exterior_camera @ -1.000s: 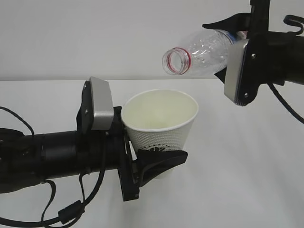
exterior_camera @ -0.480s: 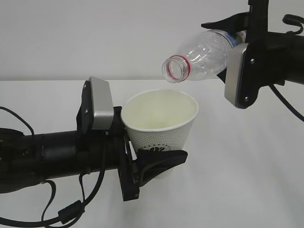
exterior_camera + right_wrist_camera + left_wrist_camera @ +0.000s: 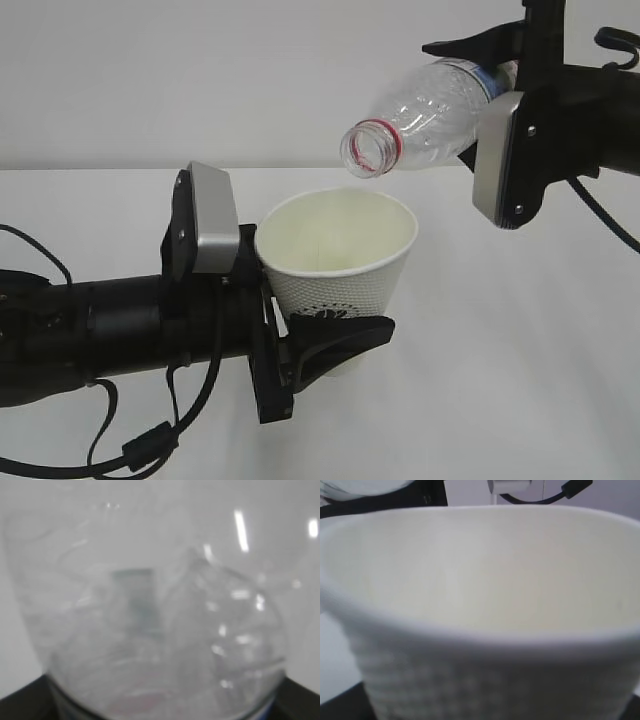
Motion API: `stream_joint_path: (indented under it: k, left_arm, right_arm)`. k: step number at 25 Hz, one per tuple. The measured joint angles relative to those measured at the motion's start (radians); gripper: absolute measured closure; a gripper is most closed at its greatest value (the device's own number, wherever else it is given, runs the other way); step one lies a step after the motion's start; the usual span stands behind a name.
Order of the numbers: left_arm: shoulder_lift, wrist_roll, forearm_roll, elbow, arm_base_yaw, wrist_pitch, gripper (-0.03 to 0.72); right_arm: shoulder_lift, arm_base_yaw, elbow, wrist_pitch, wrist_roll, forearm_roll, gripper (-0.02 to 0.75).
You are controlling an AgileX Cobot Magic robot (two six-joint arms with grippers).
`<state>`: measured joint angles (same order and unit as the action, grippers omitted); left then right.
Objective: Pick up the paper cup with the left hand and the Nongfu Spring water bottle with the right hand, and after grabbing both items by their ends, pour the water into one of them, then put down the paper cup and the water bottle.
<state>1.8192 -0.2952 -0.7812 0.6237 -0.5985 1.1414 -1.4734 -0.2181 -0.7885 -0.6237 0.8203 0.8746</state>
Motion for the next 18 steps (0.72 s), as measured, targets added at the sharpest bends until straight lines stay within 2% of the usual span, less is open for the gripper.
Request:
stream_joint_path:
  k: [18]
  left_arm:
    - [0.000, 0.000, 0.000, 0.000, 0.000, 0.000, 0.179]
  right_arm:
    - [0.000, 0.000, 0.000, 0.000, 0.036, -0.020, 0.226]
